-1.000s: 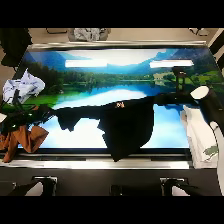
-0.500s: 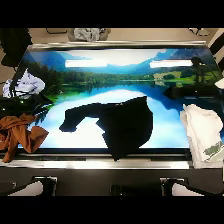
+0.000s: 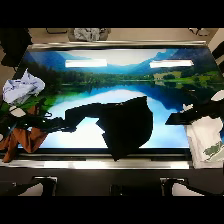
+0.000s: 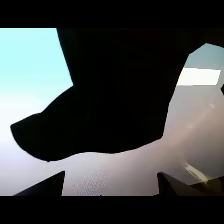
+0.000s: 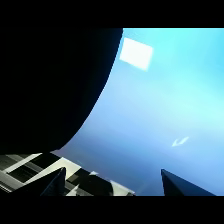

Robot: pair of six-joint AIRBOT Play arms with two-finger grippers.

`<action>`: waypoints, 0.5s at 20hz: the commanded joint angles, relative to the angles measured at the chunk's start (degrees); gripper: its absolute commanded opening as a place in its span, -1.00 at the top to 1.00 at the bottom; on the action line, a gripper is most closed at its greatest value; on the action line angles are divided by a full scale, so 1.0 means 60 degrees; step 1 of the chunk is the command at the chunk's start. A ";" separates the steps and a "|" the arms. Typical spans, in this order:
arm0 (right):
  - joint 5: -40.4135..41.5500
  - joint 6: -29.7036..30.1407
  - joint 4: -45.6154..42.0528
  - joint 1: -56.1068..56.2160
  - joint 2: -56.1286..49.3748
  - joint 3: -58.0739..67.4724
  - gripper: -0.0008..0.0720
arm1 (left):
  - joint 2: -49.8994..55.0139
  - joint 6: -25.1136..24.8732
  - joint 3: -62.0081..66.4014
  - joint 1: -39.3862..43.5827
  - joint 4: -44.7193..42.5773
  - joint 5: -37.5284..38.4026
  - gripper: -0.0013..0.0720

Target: Fold the shirts.

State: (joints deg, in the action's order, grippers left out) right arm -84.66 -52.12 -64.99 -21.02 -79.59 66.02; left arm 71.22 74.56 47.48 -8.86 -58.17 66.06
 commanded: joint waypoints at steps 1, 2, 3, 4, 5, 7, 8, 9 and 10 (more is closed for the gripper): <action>-0.0211 -0.0029 0.0051 -0.0015 0.0004 -0.0433 -0.91 | 0.0040 -0.0040 -0.0463 0.0608 -0.0091 -0.1253 -0.97; -0.0171 -0.0029 0.0051 -0.0015 0.0000 -0.0466 -0.91 | 0.0106 -0.0040 -0.0459 0.0725 -0.0091 -0.1501 -0.97; -0.0135 -0.0029 0.0055 -0.0015 0.0000 -0.0495 -0.91 | 0.0204 -0.0040 -0.0459 0.0834 -0.0087 -0.1690 -0.97; -0.0120 -0.0033 0.0055 -0.0015 0.0000 -0.0525 -0.91 | 0.0331 -0.0044 -0.0459 0.0936 -0.0091 -0.1854 -0.97; -0.0124 -0.0033 0.0055 -0.0015 0.0000 -0.0525 -0.91 | 0.0448 -0.0044 -0.0459 0.1020 -0.0091 -0.1971 -0.97; -0.0127 -0.0033 0.0062 -0.0015 0.0000 -0.0525 -0.91 | 0.0637 -0.0160 -0.0459 0.1104 -0.0087 -0.2197 -0.97; -0.0124 -0.0033 0.0066 -0.0015 0.0000 -0.0525 -0.91 | 0.0732 -0.0189 -0.0459 0.1118 -0.0091 -0.2291 -0.97; -0.0127 -0.0040 0.0073 -0.0015 0.0000 -0.0525 -0.91 | 0.0820 -0.0189 -0.0459 0.1133 -0.0087 -0.2386 -0.96; -0.0127 -0.0087 0.0080 -0.0015 0.0000 -0.0525 -0.91 | 0.0903 -0.0186 -0.0459 0.1147 -0.0058 -0.2459 -0.85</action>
State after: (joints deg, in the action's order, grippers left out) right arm -85.41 -52.31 -64.66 -21.08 -79.57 63.00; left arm 75.11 73.82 44.91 -2.66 -58.28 53.98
